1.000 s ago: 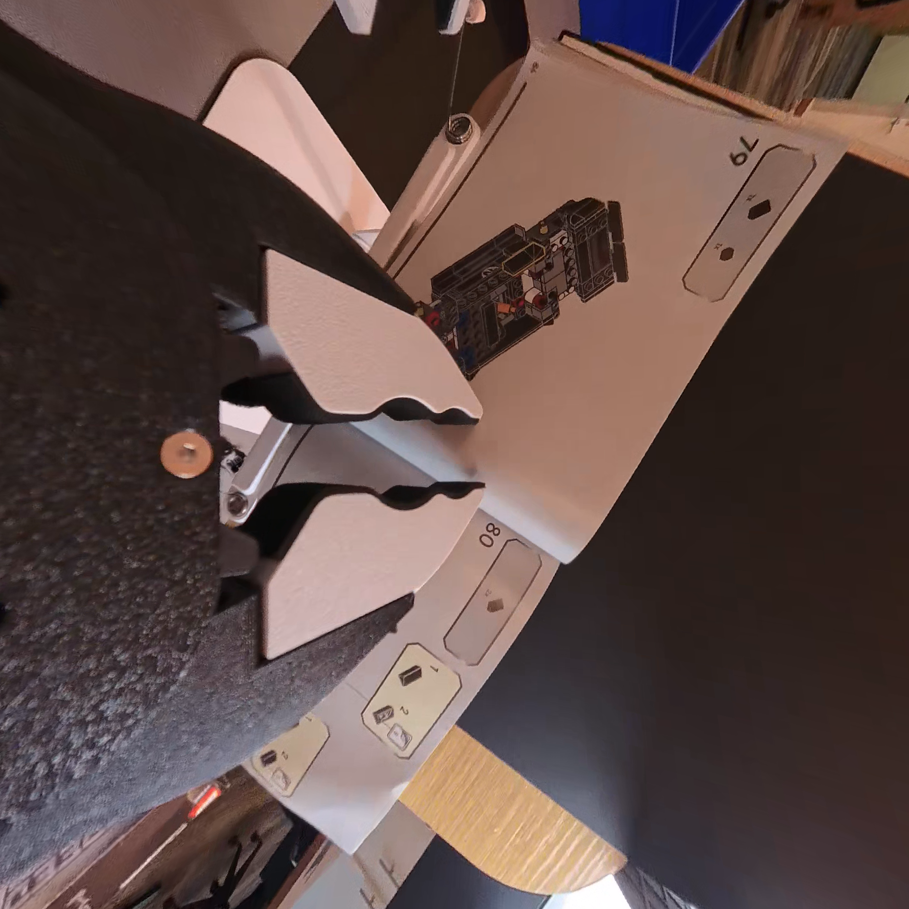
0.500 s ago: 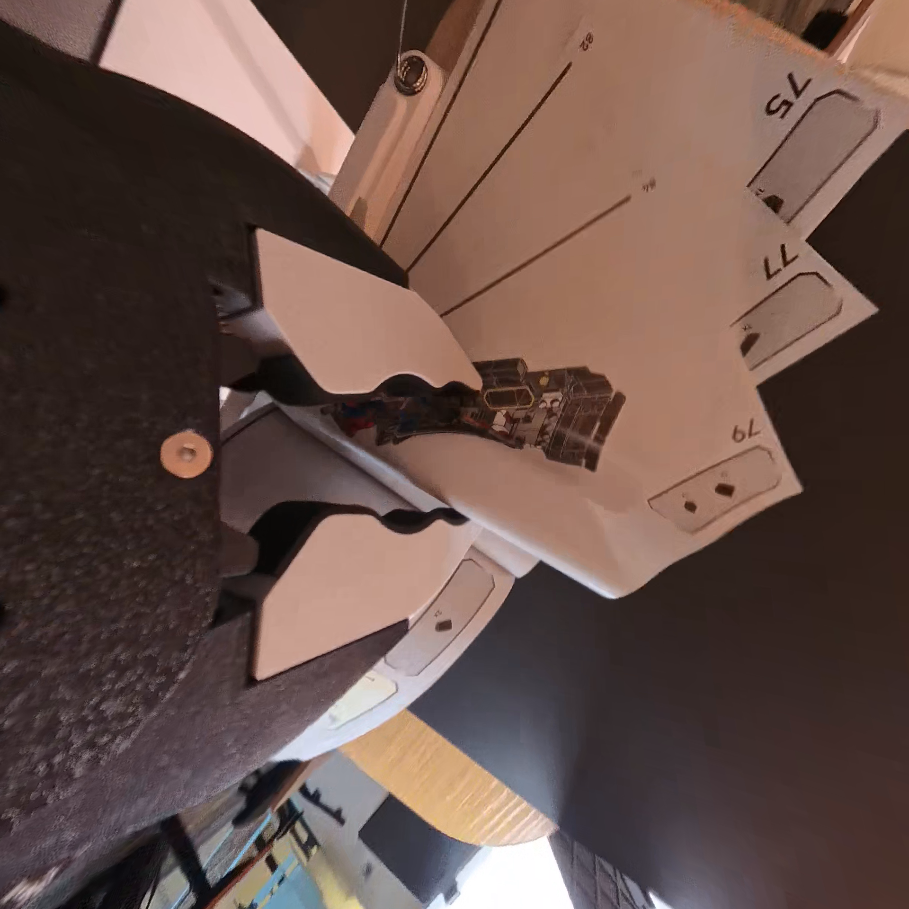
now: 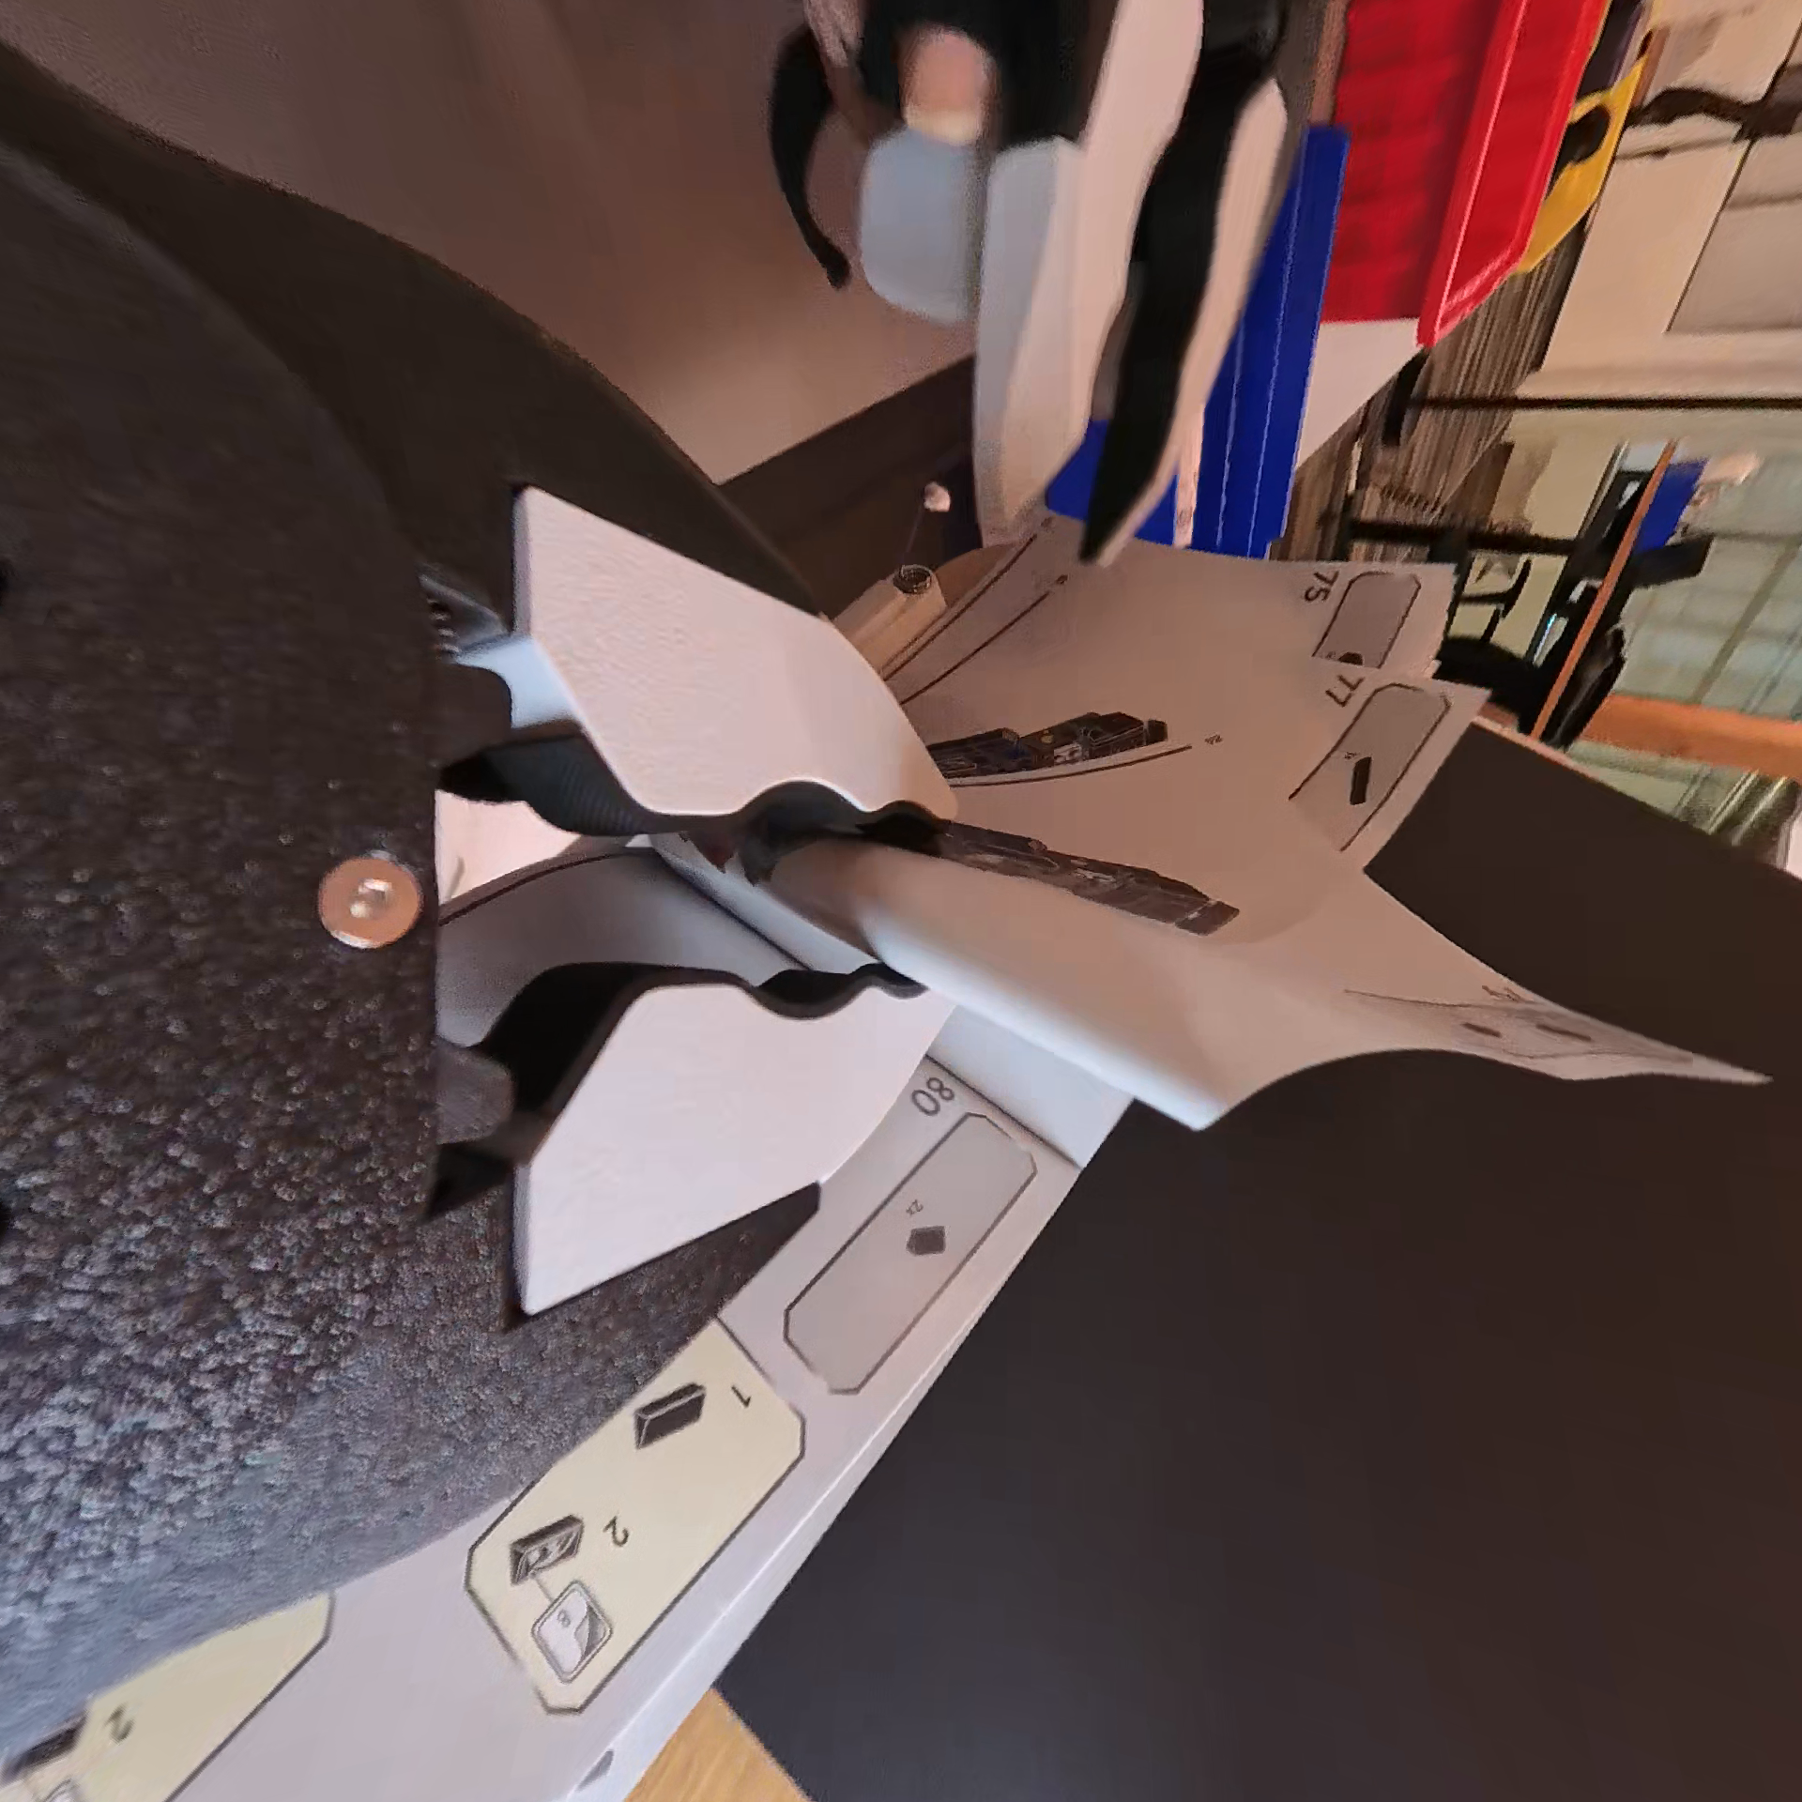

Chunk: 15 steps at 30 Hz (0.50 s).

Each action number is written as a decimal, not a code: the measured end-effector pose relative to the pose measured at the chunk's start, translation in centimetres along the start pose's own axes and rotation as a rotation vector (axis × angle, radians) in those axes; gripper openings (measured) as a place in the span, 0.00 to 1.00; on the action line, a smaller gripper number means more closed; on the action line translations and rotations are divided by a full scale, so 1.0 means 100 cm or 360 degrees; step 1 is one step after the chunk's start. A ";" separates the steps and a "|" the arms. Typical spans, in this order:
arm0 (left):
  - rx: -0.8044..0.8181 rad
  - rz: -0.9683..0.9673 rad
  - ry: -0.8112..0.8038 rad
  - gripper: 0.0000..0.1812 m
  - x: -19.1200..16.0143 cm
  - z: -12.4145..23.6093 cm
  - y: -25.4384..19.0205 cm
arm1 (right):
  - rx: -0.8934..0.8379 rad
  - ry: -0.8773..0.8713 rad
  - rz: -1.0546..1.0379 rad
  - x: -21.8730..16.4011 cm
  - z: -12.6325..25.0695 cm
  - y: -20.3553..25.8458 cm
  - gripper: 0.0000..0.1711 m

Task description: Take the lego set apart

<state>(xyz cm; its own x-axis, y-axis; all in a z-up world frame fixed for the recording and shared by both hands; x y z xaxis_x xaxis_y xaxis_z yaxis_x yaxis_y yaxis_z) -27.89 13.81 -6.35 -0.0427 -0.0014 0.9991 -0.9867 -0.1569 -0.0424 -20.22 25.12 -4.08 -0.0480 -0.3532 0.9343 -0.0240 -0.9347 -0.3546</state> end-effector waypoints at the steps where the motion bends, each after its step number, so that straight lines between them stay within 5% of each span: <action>1: 0.0010 -0.0041 0.0006 0.25 0.005 -0.005 0.001 | 0.0026 -0.0004 -0.0013 -0.001 0.001 -0.001 0.15; 10: -0.0180 -0.0172 0.0101 0.41 0.024 -0.030 -0.007 | 0.0112 0.0041 -0.0081 -0.022 0.021 -0.013 0.14; 12: -0.0212 -0.0223 0.0153 0.41 0.021 -0.036 -0.016 | 0.0097 0.0048 -0.0089 -0.027 0.027 -0.016 0.14; 15: -0.0411 -0.0257 0.0228 0.27 0.013 -0.043 -0.044 | -0.0002 0.0082 -0.0080 -0.034 0.039 -0.026 0.14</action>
<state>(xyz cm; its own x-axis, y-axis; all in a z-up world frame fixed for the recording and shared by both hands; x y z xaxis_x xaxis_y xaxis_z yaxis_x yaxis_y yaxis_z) -24.25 18.78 -4.90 0.1137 0.1451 0.9829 -0.9889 0.1115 0.0980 -16.07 28.59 -6.17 -0.0982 -0.3031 0.9479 -0.0291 -0.9512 -0.3072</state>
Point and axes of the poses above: each gripper's, where its closed fingertips meet, z back along the fingers, x out of its top, y = z × x across the jaws, the point moved 5 cm from there along z, back along the fingers
